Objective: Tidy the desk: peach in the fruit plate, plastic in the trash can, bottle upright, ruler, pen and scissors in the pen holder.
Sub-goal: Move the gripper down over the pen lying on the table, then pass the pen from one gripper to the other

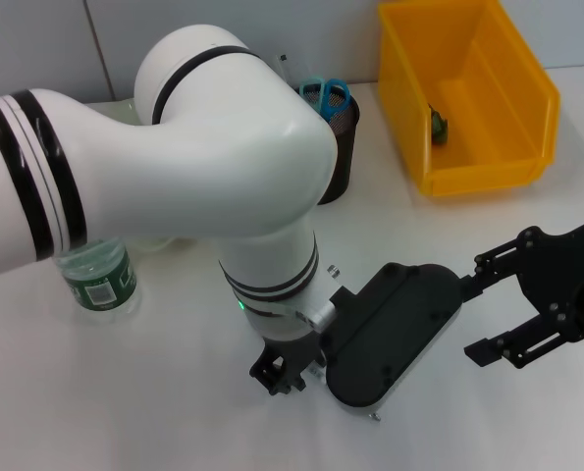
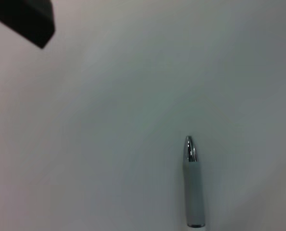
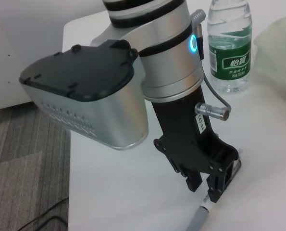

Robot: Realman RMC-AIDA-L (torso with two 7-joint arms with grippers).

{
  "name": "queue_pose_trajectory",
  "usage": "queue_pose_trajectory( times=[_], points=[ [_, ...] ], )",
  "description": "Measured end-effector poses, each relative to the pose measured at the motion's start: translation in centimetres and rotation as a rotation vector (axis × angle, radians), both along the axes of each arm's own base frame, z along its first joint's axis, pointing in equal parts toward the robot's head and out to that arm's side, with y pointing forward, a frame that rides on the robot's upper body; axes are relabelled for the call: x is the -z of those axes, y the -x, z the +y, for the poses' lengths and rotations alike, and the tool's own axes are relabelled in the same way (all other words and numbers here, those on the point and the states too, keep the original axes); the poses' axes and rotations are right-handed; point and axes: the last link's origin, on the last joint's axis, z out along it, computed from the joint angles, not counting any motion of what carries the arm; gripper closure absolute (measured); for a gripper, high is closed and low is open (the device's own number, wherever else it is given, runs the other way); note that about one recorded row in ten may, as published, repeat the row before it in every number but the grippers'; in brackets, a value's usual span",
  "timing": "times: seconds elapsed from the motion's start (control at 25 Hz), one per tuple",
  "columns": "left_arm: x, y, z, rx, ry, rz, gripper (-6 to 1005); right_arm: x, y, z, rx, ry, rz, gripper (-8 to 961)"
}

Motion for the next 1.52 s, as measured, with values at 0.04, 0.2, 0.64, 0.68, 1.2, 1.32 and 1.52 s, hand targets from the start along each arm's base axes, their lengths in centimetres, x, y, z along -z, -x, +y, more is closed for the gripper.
queue_pose_trajectory(
  times=[0.04, 0.2, 0.64, 0.68, 1.2, 1.32, 1.52],
  points=[
    [0.03, -0.01, -0.01, -0.001, -0.002, -0.002, 667, 0.01, 0.02, 0.00, 0.000, 0.001, 0.000, 210],
    [0.07, -0.11, -0.01, 0.000, -0.004, -0.007, 688, 0.07, 0.10, 0.01, -0.001, 0.003, 0.001, 210],
    [0.27, 0.04, -0.13, 0.009, -0.002, -0.014, 689, 0.10, 0.34, 0.16, -0.006, 0.004, 0.001, 211],
    [0.29, 0.09, -0.11, 0.010, -0.003, -0.015, 689, 0.10, 0.45, 0.25, -0.010, 0.004, 0.000, 211],
    [0.37, 0.73, -0.08, 0.013, -0.005, -0.010, 708, 0.25, 0.77, 0.38, -0.016, 0.006, 0.005, 212],
    [0.44, 0.75, 0.03, 0.017, -0.011, -0.018, 719, 0.42, 0.85, 0.35, -0.018, 0.011, 0.004, 212],
    [0.18, 0.34, -0.12, 0.012, -0.002, -0.015, 861, 0.58, 0.89, 0.30, -0.019, 0.014, 0.006, 213]
  ],
)
